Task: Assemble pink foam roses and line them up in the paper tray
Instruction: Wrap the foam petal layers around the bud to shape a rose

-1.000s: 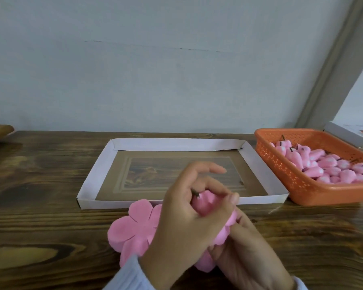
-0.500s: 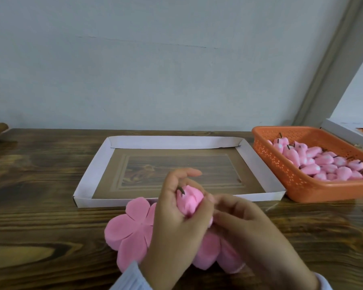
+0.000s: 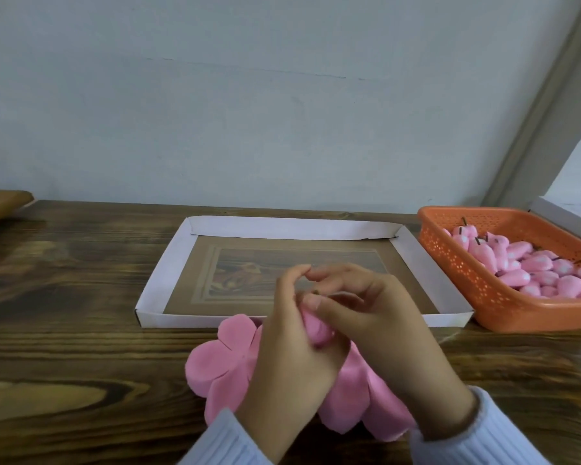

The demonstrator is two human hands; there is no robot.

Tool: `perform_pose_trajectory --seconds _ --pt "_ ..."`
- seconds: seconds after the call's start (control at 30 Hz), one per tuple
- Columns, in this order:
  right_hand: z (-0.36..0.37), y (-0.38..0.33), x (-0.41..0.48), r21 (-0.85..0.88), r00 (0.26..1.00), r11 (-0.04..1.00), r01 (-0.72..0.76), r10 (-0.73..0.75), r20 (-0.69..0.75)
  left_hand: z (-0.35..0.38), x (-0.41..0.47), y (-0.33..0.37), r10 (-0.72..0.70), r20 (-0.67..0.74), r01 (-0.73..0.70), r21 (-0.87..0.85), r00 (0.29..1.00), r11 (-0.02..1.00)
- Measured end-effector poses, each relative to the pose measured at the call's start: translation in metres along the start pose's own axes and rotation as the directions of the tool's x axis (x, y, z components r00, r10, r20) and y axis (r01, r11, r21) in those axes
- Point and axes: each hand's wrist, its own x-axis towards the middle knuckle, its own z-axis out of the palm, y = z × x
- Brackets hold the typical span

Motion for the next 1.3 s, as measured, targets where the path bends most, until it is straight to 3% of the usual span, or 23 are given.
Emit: perform_pose_trajectory --seconds 0.07,0.13,0.2,0.27,0.37,0.57,0.7,1.0,1.2,1.3 --pt "-0.002 0.007 -0.002 0.032 1.0 0.999 0.011 -0.01 -0.029 -0.002 -0.004 0.005 0.051 0.033 -0.052 0.024 0.998 0.998" --pt "-0.006 0.011 -0.002 -0.078 0.998 0.996 0.053 -0.055 -0.025 -0.004 -0.004 0.009 0.122 0.023 -0.123 0.074 0.992 0.99" --pt "-0.01 0.014 -0.003 -0.214 0.993 0.97 0.115 -0.111 0.028 -0.006 -0.004 0.01 0.198 0.038 -0.201 0.105 0.98 0.974" --pt "-0.014 0.014 -0.003 -0.23 0.985 0.96 0.157 -0.135 0.111 -0.007 -0.004 0.01 0.219 0.055 -0.223 0.082 0.974 0.971" --pt "-0.017 0.011 -0.004 -0.078 0.969 0.985 0.151 -0.132 0.207 -0.007 -0.005 0.011 0.148 0.09 -0.146 -0.03 0.985 0.989" --pt "-0.021 0.014 -0.007 0.191 0.989 0.98 0.047 -0.073 0.128 -0.003 -0.004 0.012 0.039 0.191 0.004 -0.222 0.981 0.975" --pt "-0.02 0.017 -0.008 0.221 0.995 0.974 0.038 -0.057 0.081 -0.002 -0.003 0.01 0.013 0.262 0.049 -0.23 0.965 0.972" --pt "-0.017 0.022 -0.007 0.276 1.0 0.961 0.029 -0.026 -0.011 -0.002 -0.004 0.008 -0.069 0.272 0.128 -0.205 0.96 0.97" --pt "-0.015 0.026 -0.006 0.423 0.989 0.899 -0.113 0.144 -0.042 -0.004 -0.003 0.012 -0.127 0.459 0.344 -0.428 0.879 0.836" --pt "-0.017 0.023 -0.007 0.516 0.984 0.844 -0.148 0.177 -0.007 -0.004 -0.004 0.017 -0.11 0.487 0.388 -0.518 0.866 0.762"
